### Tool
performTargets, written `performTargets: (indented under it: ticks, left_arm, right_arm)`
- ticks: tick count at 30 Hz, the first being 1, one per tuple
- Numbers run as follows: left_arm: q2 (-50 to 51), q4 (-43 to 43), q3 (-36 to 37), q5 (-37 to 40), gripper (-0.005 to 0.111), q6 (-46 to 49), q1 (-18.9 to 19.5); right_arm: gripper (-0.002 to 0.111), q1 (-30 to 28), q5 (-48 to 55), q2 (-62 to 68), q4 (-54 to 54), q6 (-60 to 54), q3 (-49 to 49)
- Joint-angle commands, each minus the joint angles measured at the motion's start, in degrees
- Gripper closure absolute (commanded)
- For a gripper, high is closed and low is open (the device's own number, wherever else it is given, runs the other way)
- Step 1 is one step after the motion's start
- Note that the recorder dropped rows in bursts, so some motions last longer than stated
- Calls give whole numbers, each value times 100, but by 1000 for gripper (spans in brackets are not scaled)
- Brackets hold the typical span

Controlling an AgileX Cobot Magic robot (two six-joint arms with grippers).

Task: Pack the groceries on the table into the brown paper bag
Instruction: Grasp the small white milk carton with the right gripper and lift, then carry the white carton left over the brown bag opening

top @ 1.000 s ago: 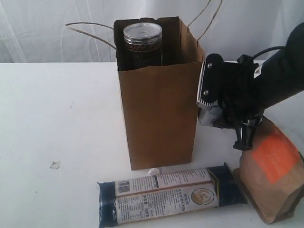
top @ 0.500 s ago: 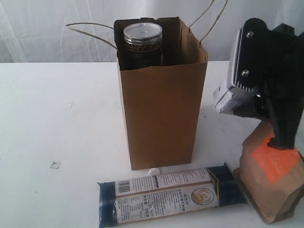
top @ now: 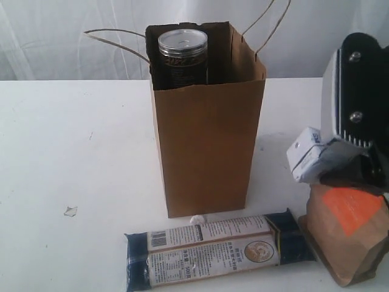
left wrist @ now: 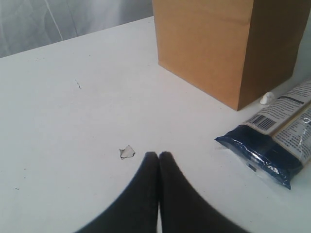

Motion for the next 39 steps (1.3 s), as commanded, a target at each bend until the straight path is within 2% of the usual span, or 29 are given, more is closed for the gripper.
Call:
performTargets:
  ticks: [1,6,11,14,18,25,34,39]
  left_arm:
    - [-29,-24,22,29,107,-16,8]
    - [-29,-24,22,29,107,-16,8]
    - [-29,-24,22,29,107,-16,8]
    - [-29,-24,22,29,107,-16,8]
    - [-29,-24,22,29,107,-16,8]
    - [-29,-24,22,29,107,-16,8]
    - [-29,-24,22,29,107,-16,8]
    - [-29,-24,22,29,107,-16,8]
  right_arm:
    - [108,563,5,38,43,356,2]
    - [108,1153,18,420,7,909,2]
    - [108,1656,18,1140,-340,2266,2]
    - [108,1816,7,1627,-620,2892,2]
    - [108,1944,-121,1953,-610,3164,2]
    - [108,1993,-1644,1397,-578,4351,2]
    - [108,2227,-3264,338,-68,4364,2]
    - [108,2371,-4703,-100,48,4364,-21]
